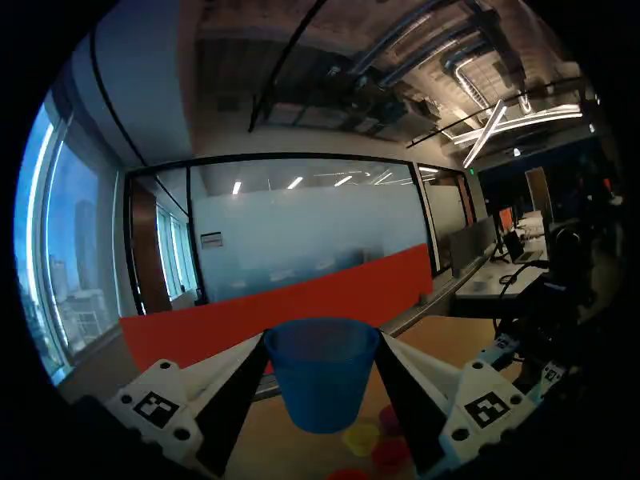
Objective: Pour water
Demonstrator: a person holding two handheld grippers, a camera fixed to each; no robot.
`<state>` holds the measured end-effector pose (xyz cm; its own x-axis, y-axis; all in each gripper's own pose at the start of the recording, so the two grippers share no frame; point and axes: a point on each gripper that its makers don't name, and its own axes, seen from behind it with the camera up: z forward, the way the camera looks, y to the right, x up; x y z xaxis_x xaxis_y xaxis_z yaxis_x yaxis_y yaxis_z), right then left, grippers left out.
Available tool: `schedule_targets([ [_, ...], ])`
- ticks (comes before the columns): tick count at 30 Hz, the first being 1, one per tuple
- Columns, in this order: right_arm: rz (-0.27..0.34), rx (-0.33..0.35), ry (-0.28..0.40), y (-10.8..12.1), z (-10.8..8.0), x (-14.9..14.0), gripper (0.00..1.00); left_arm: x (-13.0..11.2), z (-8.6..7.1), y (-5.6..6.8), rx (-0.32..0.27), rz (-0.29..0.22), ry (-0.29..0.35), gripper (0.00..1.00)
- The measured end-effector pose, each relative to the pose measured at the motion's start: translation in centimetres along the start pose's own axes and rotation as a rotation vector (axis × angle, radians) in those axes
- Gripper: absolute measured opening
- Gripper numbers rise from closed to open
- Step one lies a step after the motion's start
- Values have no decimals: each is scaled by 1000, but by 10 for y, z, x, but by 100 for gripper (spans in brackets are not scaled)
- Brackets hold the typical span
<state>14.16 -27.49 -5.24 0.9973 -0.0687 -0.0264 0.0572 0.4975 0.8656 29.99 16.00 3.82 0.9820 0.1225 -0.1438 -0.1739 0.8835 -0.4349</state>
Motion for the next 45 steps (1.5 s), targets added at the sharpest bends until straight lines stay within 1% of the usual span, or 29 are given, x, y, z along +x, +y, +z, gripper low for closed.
schedule_targets([
  [3,0,-1,0,0,0,1,89,-1,1,-2,-11,-53,3,89],
  [6,-1,-1,-1,0,0,2,89,-1,1,-4,-15,-68,6,88],
  [12,10,-4,-7,0,-1,4,89,-7,-4,-4,-20,-48,2,88],
  [15,14,-9,-13,3,-2,4,89,-11,-6,-2,-29,-49,-2,89],
  [18,14,-13,-19,4,-4,2,89,-18,-7,-4,-31,-55,-9,88],
  [27,21,-40,-38,15,-14,1,89,-50,-20,-6,-41,-62,-51,88],
  [33,19,-66,-57,25,-25,-4,89,-75,-30,-1,-62,-78,-81,89],
  [39,14,-102,-70,37,-39,-9,89,-93,-38,4,-77,-67,-102,89],
  [45,22,-125,-70,47,-49,-9,89,-107,-46,14,-102,-50,-113,88],
])
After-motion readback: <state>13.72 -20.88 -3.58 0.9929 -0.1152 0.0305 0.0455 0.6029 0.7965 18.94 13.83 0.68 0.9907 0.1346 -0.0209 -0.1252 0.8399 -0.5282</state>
